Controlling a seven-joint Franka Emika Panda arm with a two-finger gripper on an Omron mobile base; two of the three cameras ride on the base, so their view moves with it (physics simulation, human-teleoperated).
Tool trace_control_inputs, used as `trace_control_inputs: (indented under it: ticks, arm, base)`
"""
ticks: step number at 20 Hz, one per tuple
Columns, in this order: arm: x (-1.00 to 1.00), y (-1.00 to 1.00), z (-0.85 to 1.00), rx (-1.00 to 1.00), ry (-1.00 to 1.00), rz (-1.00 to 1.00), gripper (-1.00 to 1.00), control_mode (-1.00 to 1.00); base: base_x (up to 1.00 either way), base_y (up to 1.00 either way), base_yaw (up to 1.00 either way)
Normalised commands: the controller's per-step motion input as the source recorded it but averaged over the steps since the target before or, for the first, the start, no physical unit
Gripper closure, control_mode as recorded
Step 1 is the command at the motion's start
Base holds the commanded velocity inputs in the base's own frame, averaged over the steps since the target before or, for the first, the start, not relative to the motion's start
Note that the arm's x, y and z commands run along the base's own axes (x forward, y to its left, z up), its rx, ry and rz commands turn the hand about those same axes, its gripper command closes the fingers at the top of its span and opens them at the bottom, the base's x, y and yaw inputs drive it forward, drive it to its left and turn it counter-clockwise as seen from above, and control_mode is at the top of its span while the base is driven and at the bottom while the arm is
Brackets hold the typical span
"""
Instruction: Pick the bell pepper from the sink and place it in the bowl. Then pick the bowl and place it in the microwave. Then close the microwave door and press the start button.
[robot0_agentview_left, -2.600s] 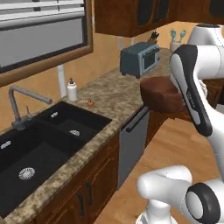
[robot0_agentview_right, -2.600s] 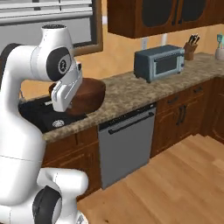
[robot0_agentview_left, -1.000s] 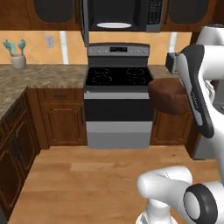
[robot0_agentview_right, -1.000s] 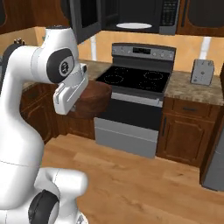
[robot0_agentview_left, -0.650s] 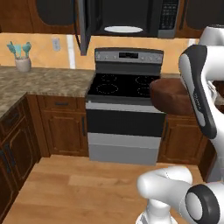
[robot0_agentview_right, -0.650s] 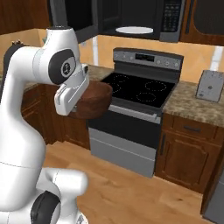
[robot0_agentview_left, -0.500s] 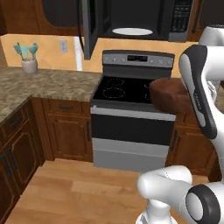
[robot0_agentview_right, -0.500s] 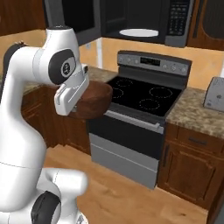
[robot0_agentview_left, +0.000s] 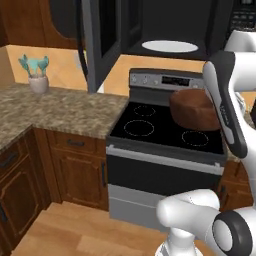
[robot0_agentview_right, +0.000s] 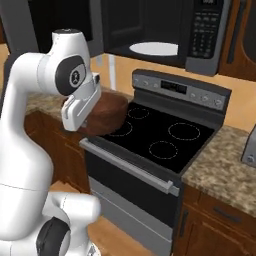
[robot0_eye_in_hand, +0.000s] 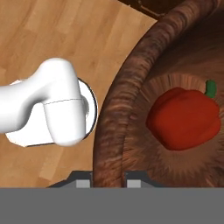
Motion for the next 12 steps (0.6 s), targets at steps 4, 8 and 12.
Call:
trace_control_inputs:
  ticks: [4,8,12]
  arm:
    - [0.0,0.0,0.0,0.0,0.0,0.0,1.0,1.0]
    - [0.0,0.0,0.0,0.0,0.0,0.0,1.0,1.0]
    - [0.0,0.0,0.0,0.0,0.0,0.0,1.0,1.0]
  base:
    - [0.87,-0.04,0.32]
    - [0.63,0.0,0.3]
    - [0.47,-0.02,0.32]
